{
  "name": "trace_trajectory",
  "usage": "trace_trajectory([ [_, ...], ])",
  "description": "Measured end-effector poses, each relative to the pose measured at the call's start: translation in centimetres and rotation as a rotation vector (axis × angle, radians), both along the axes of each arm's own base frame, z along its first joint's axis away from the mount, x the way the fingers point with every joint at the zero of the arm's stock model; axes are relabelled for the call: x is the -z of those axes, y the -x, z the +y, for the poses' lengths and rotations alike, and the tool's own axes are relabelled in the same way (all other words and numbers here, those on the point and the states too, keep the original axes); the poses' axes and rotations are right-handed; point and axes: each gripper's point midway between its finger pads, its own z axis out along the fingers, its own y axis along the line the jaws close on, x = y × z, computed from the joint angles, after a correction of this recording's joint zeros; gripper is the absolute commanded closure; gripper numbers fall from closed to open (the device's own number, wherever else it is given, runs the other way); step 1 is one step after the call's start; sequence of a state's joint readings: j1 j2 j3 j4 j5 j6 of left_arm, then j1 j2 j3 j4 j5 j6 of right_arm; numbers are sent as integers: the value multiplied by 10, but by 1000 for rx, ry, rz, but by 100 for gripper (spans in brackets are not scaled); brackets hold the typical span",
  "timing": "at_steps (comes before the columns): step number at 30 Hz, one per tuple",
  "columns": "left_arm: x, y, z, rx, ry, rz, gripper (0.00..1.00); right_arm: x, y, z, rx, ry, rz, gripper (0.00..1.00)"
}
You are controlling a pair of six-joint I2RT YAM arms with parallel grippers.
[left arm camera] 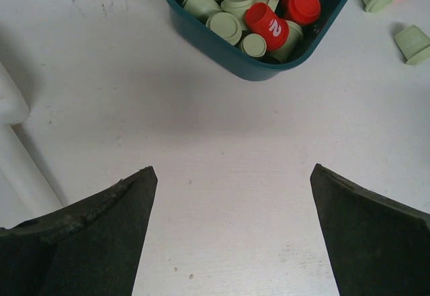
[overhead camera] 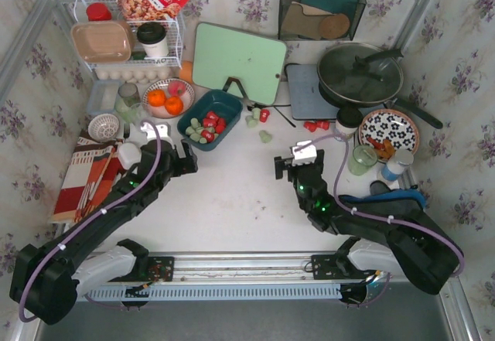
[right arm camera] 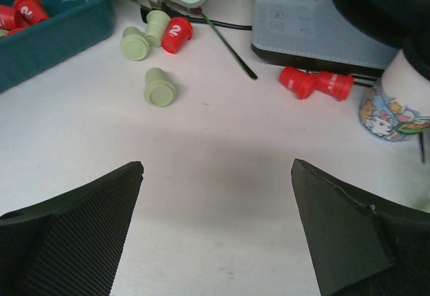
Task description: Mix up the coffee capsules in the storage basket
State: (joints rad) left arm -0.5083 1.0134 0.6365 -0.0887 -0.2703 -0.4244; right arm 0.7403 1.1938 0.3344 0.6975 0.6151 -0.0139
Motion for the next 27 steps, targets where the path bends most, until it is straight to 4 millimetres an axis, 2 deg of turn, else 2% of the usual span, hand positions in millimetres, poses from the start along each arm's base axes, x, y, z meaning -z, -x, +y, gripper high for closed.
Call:
trace_trajectory([
  [3,4,-1,-2,7,-9,20,1,2,9,-14,13,2,-43,0],
  [6,5,-5,-9,22,-26,44,1,-11,16,-25,31,-23,-112,0],
  [13,-17,-14,-40,85,-102,37,1,-36,26,-39,62,-121,-222,0],
  [17,-19,-9,-55,122,-133,42,1,-37,29,-48,99,-139,-235,0],
  [21,-21,-11,-78,165,-152,45,2,-38,30,-59,156,-151,-241,0],
  [27,-16,-22,-122,237,-189,73,5,-43,36,-79,249,-182,-262,0],
])
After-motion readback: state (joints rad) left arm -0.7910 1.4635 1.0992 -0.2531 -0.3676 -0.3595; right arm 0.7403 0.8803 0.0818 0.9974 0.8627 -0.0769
